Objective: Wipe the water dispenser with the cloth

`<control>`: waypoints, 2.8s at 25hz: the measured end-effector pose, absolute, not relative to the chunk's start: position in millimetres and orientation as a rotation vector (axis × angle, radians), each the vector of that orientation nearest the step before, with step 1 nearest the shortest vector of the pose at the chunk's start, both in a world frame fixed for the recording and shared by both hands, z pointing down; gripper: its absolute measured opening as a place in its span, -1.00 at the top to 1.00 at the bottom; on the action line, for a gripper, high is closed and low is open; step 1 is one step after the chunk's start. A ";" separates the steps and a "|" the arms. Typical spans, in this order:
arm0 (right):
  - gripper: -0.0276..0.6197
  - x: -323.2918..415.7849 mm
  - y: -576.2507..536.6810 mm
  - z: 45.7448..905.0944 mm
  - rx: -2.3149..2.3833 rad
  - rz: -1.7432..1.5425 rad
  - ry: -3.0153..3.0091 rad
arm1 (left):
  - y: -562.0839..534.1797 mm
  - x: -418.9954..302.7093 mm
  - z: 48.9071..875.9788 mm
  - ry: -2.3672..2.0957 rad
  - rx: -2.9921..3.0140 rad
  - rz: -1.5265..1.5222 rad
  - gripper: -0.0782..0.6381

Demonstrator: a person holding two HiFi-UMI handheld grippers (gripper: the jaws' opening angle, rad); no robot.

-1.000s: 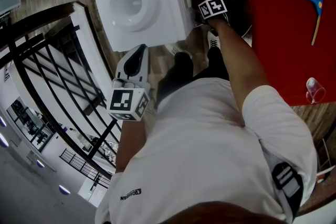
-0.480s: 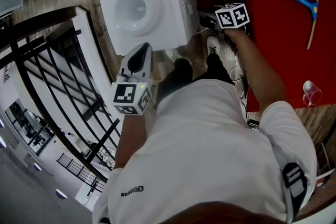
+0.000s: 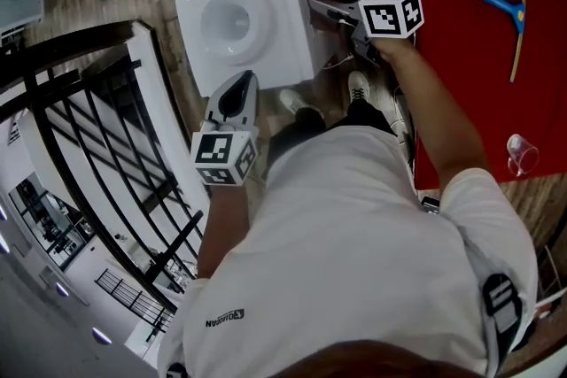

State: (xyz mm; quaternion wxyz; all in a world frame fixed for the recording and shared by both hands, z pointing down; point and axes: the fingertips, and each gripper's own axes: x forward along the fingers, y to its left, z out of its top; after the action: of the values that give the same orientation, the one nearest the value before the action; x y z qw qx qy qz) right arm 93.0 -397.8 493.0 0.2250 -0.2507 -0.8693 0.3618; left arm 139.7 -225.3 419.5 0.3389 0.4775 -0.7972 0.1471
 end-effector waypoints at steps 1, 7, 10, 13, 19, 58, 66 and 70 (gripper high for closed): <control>0.69 88.3 -396.5 491.9 -0.701 0.980 -2.401 | -225.9 138.9 419.0 -2.081 1.242 0.381 0.78; 0.69 66.4 -395.3 504.0 -0.706 0.922 -2.377 | -225.7 132.2 413.6 -2.108 1.224 0.363 0.78; 0.69 59.9 -396.7 525.7 -0.690 0.878 -2.346 | -225.3 129.6 412.9 -2.121 1.213 0.356 0.78; 0.69 55.9 -401.2 549.6 -0.666 0.857 -2.318 | -223.5 129.5 412.1 -2.124 1.203 0.354 0.78; 0.69 54.8 -412.8 615.1 -0.580 0.876 -2.227 | -217.3 132.6 414.2 -2.119 1.185 0.354 0.78; 0.69 73.9 -432.8 713.7 -0.320 0.844 -2.059 | -200.5 142.6 419.3 -2.144 1.124 0.312 0.78; 0.69 67.5 -446.8 610.6 -0.431 0.525 -2.214 | -206.7 142.7 414.5 -2.168 1.157 0.266 0.78; 0.69 51.7 -451.6 568.9 -0.441 0.253 -2.260 | -206.4 143.1 413.1 -2.180 1.154 0.231 0.78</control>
State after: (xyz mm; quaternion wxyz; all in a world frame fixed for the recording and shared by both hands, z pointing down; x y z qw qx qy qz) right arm 51.7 -451.6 568.9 0.4012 -0.1743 -0.8937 0.1000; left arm 143.1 -206.4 413.1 0.3262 0.4405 -0.8318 0.0881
